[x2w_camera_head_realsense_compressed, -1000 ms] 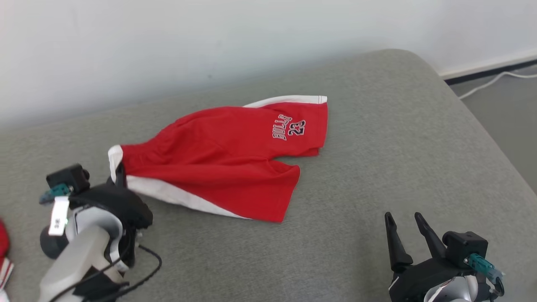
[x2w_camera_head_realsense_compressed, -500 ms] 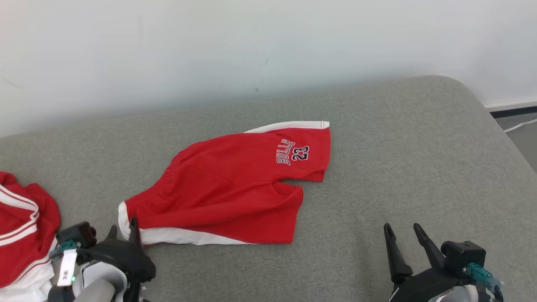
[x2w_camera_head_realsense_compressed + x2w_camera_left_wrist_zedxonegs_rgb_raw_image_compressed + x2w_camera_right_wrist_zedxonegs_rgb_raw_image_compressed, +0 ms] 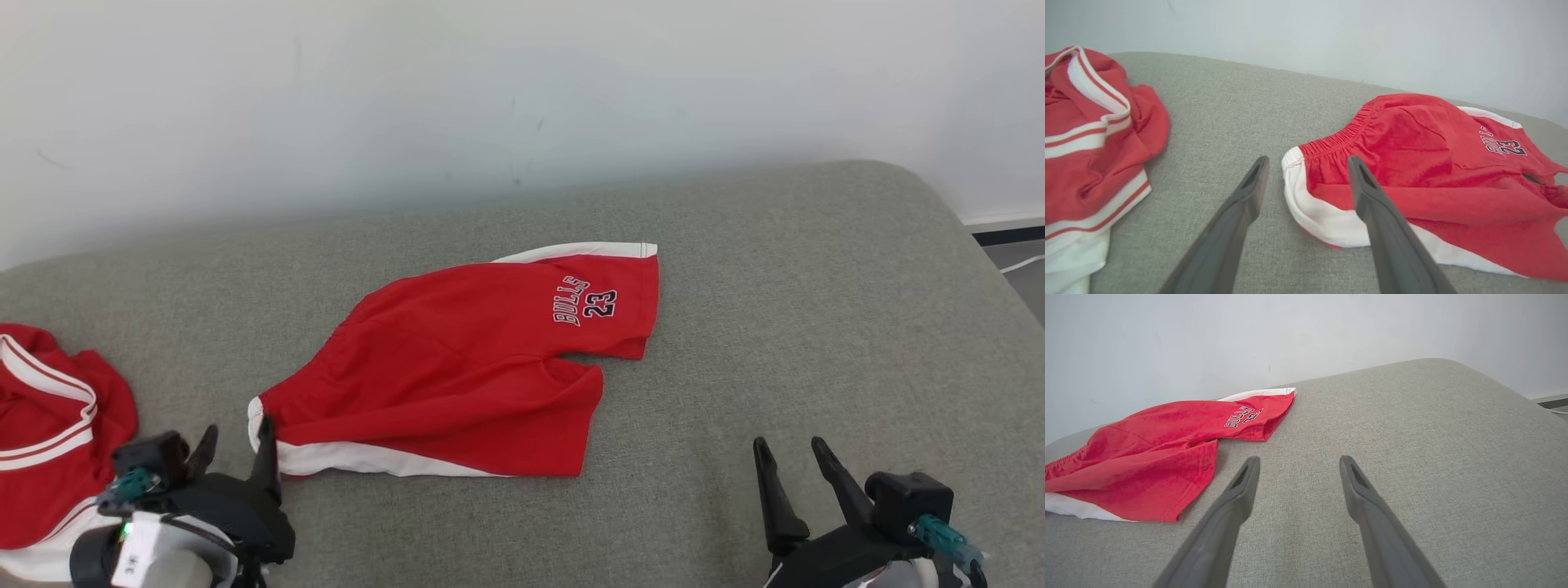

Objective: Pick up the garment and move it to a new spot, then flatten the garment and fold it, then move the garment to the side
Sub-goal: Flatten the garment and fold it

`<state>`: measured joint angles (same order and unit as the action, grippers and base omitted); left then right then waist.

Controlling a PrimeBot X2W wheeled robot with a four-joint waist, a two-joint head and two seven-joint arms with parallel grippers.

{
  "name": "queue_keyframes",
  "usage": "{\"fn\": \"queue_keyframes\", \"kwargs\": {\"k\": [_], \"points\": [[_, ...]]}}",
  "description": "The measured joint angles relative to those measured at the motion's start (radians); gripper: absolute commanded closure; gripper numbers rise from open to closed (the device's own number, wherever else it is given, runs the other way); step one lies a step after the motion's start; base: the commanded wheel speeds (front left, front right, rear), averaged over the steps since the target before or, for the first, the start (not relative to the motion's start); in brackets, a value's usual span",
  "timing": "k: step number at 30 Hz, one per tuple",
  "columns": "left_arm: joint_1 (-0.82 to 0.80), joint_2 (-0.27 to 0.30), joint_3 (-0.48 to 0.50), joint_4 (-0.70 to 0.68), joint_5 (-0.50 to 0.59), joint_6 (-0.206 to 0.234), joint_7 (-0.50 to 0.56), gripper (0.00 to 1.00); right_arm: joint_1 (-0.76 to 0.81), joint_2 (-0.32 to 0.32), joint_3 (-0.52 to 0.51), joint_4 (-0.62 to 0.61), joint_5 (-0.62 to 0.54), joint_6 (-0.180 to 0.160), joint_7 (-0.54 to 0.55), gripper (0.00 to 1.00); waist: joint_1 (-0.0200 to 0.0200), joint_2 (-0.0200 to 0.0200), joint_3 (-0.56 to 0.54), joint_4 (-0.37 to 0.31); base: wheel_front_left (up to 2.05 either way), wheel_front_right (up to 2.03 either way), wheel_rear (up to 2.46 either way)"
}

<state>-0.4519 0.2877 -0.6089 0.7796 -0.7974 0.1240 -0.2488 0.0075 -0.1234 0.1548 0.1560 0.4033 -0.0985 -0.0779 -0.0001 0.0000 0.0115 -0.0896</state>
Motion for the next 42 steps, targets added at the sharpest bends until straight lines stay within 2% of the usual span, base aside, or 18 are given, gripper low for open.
{"fn": "queue_keyframes", "kwargs": {"k": [7,12,17,28,36,42], "points": [[0.023,0.05,-0.052,-0.151,0.113,-0.001,0.0,0.0,0.007,0.001,-0.002,-0.001,0.0,-0.007,0.007,0.0,0.0002,0.0,0.0,0.01,0.0,0.0,0.0],[0.085,0.052,0.049,-0.332,0.127,-0.001,-0.003,0.0,0.011,0.005,-0.017,-0.023,0.001,-0.007,-0.022,0.0,0.0001,0.0,-0.017,0.025,0.0,0.0,0.0],[0.181,0.049,0.121,-0.442,0.168,0.0,-0.003,0.0,0.027,0.003,-0.025,-0.058,0.001,-0.007,-0.066,0.0,0.0001,0.0,-0.033,0.046,0.0,0.0,0.0],[0.386,-0.008,0.259,-0.561,0.332,0.0,-0.003,0.0,0.027,-0.011,-0.059,-0.101,0.001,0.002,-0.114,0.0,0.0,0.0,-0.055,0.116,0.0,0.0,0.0],[0.501,-0.022,0.289,-0.623,0.381,0.0,-0.003,0.0,0.026,-0.01,-0.058,-0.107,0.001,0.002,-0.125,0.0,0.0,0.0,-0.061,0.175,0.0,0.0,0.0],[0.514,-0.028,0.308,-0.678,0.411,0.0,0.001,0.0,0.025,-0.004,-0.041,-0.095,0.0,0.002,-0.125,0.0,0.0,0.0,-0.057,0.183,0.0,0.0,0.0]]}}
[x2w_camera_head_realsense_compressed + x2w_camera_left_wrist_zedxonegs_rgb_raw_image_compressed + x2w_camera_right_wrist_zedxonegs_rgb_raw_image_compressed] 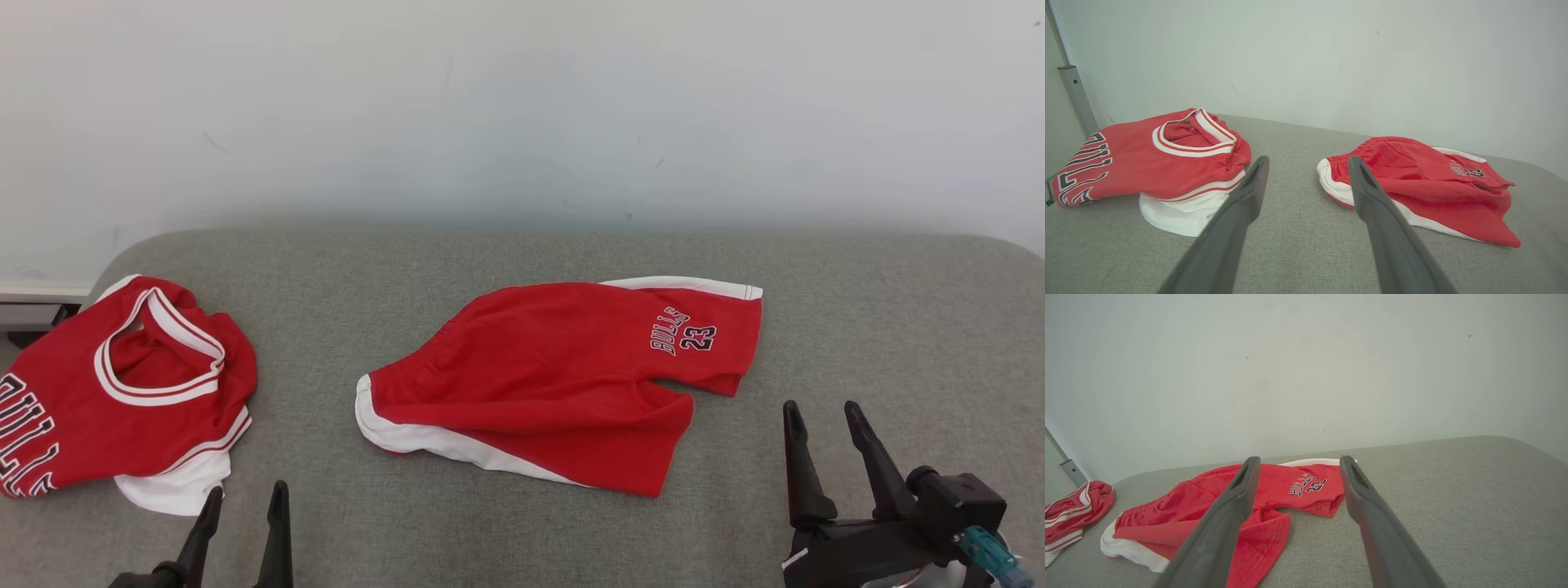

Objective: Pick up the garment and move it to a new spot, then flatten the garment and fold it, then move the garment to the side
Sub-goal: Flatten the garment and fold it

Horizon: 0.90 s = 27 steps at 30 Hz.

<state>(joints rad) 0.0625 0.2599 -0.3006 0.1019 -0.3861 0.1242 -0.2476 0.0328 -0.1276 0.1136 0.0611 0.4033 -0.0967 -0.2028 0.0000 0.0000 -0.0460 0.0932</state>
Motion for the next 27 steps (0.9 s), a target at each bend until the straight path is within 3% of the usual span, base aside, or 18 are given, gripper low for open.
{"fn": "queue_keyframes", "kwargs": {"k": [16,22,27], "points": [[0.017,-0.02,0.024,-0.102,0.074,0.0,0.067,0.0,-0.001,0.005,0.014,0.011,-0.003,0.0,0.001,0.0,0.0,0.0,0.012,-0.029,0.0,0.0,0.0],[-0.06,-0.004,0.004,-0.082,0.095,-0.002,0.135,0.0,0.002,0.031,0.07,0.028,0.03,0.015,0.086,0.0,0.0,0.0,0.033,-0.031,0.0,0.0,0.0],[-0.224,0.035,-0.008,0.013,0.094,-0.057,0.22,0.0,-0.002,0.032,0.155,0.05,-0.002,0.015,0.187,0.0,0.0,0.0,0.061,-0.031,0.0,0.0,0.0]]}}
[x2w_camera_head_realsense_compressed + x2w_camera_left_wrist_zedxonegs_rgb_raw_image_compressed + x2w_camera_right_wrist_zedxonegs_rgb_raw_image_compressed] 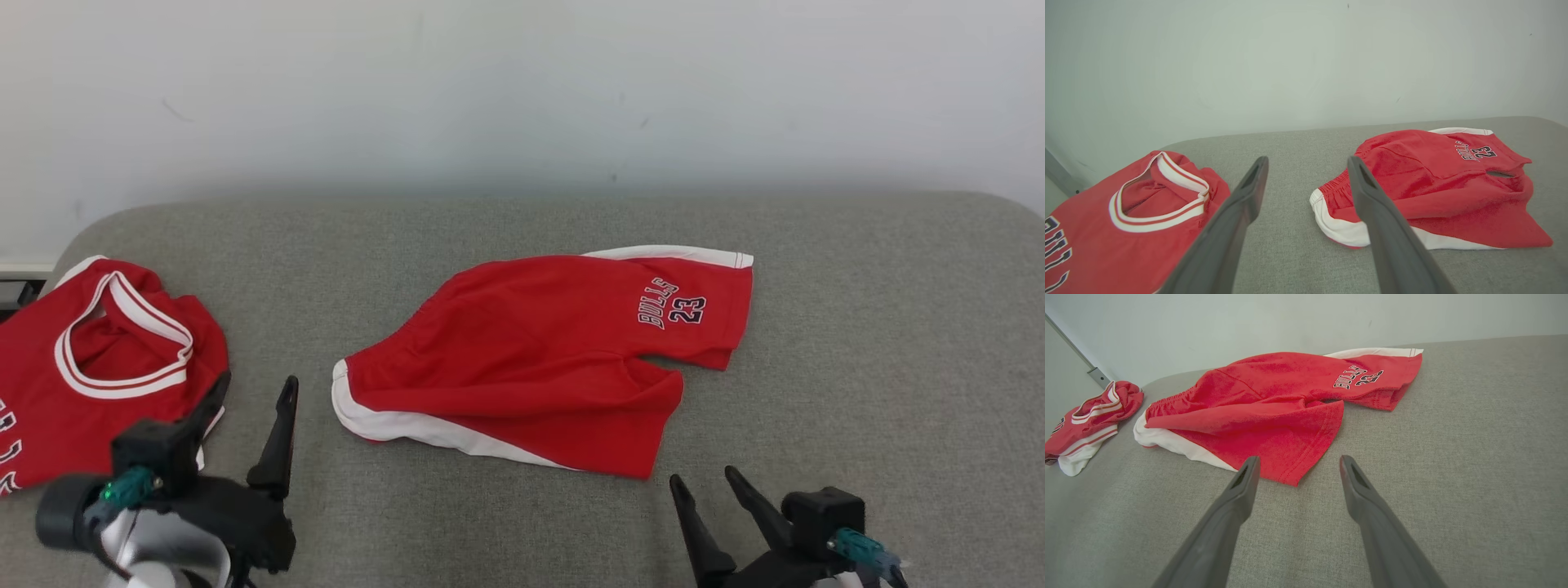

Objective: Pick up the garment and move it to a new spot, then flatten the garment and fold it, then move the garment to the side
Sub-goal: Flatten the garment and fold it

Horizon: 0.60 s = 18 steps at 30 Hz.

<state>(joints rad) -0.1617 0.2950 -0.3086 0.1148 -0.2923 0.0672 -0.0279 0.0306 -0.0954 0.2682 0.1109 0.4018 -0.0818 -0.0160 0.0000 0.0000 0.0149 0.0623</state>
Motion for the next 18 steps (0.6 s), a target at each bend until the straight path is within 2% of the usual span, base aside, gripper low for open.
{"fn": "queue_keyframes", "kwargs": {"k": [6,10,18], "points": [[-0.158,0.048,-0.063,0.144,0.021,-0.095,0.095,0.0,-0.074,0.002,0.099,0.044,-0.066,0.006,0.108,0.0,0.0001,0.0,0.042,-0.013,0.0,0.0,0.0],[-0.22,0.051,-0.114,0.229,0.038,-0.152,0.142,0.0,-0.138,0.004,0.116,0.063,-0.078,0.007,0.149,0.0,0.0001,0.0001,0.073,-0.029,0.0,0.0,0.0],[-0.358,0.049,-0.161,0.365,0.098,-0.165,0.211,0.0,-0.227,0.011,0.155,0.127,-0.096,0.016,0.22,0.0,0.0001,0.0001,0.146,-0.059,0.0,0.0,0.0]]}}
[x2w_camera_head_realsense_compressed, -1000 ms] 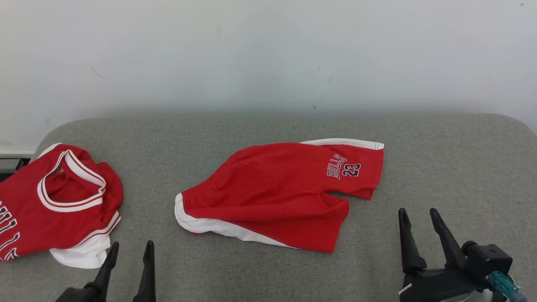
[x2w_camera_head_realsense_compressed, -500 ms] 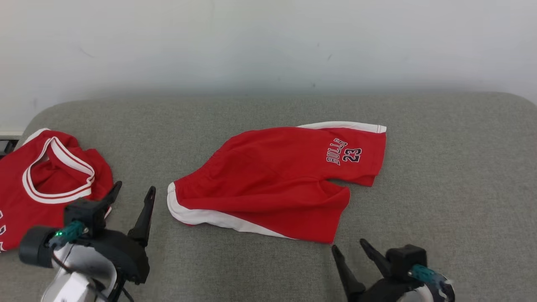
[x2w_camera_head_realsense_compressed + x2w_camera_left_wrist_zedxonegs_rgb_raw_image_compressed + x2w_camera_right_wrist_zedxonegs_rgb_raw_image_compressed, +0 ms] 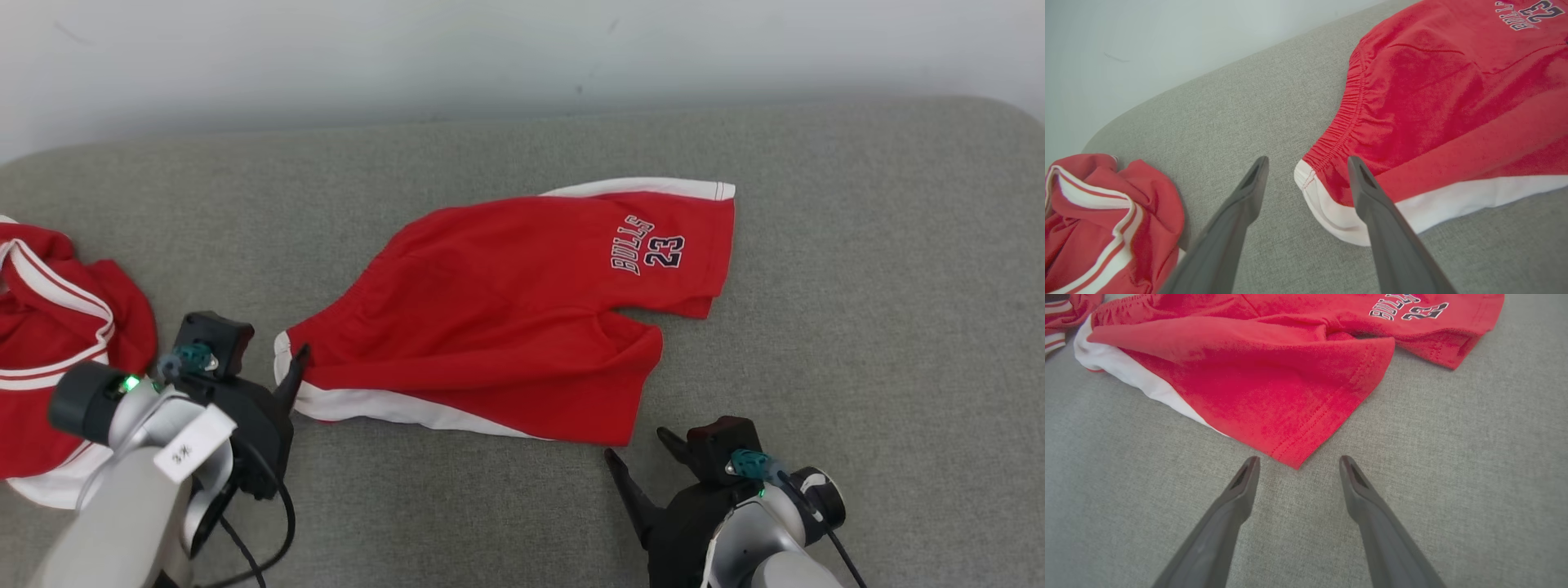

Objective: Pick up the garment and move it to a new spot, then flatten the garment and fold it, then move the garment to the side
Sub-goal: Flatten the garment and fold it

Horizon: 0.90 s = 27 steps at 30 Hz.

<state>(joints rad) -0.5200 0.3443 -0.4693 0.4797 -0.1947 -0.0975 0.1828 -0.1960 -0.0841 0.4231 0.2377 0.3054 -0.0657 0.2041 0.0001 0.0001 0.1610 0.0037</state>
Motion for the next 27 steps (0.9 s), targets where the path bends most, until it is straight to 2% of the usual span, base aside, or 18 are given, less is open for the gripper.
{"fn": "queue_keyframes", "kwargs": {"k": [11,16,22,23,24,25,26,27], "points": [[-0.134,-0.03,0.002,0.157,-0.002,-0.009,0.033,0.0,-0.049,0.015,0.033,0.043,0.001,0.009,0.019,0.0,0.0001,0.0,0.077,-0.024,0.0,0.0,0.0],[-0.168,-0.079,-0.023,0.202,-0.002,-0.01,0.033,0.0,-0.063,0.016,0.034,0.049,0.006,0.008,0.007,0.0,0.0,0.0,0.092,-0.007,0.0,0.0,0.0],[-0.176,-0.083,-0.035,0.267,-0.002,-0.018,0.03,0.0,-0.087,0.016,0.059,0.065,0.013,0.013,-0.003,0.0,-0.0001,0.0,0.097,0.018,0.0,0.0,0.0],[-0.176,-0.083,-0.035,0.267,-0.002,-0.018,0.03,0.0,-0.087,0.016,0.059,0.065,0.013,0.013,-0.003,0.09,-0.0001,0.0,0.097,0.018,0.0,0.0,0.0],[-0.182,-0.081,-0.035,0.277,-0.002,-0.018,0.028,0.0,-0.091,0.017,0.064,0.07,0.015,0.014,-0.008,0.53,-0.0001,0.0,0.096,0.019,0.0,0.0,0.0],[-0.186,-0.08,-0.034,0.282,-0.002,-0.018,0.026,0.0,-0.096,0.017,0.067,0.076,0.02,0.014,-0.011,0.72,-0.0001,0.0,0.095,0.02,0.0,0.0,0.0],[-0.188,-0.08,-0.034,0.287,-0.003,-0.018,0.021,0.57,-0.101,0.017,0.069,0.08,0.024,0.015,-0.011,1.0,-0.0001,0.0,0.094,0.021,0.0,0.0,0.0],[-0.188,-0.082,-0.034,0.292,-0.007,-0.019,0.018,0.77,-0.102,0.017,0.07,0.081,0.027,0.019,-0.013,1.0,-0.0001,0.0,0.094,0.021,0.0,0.0,0.0]]}}
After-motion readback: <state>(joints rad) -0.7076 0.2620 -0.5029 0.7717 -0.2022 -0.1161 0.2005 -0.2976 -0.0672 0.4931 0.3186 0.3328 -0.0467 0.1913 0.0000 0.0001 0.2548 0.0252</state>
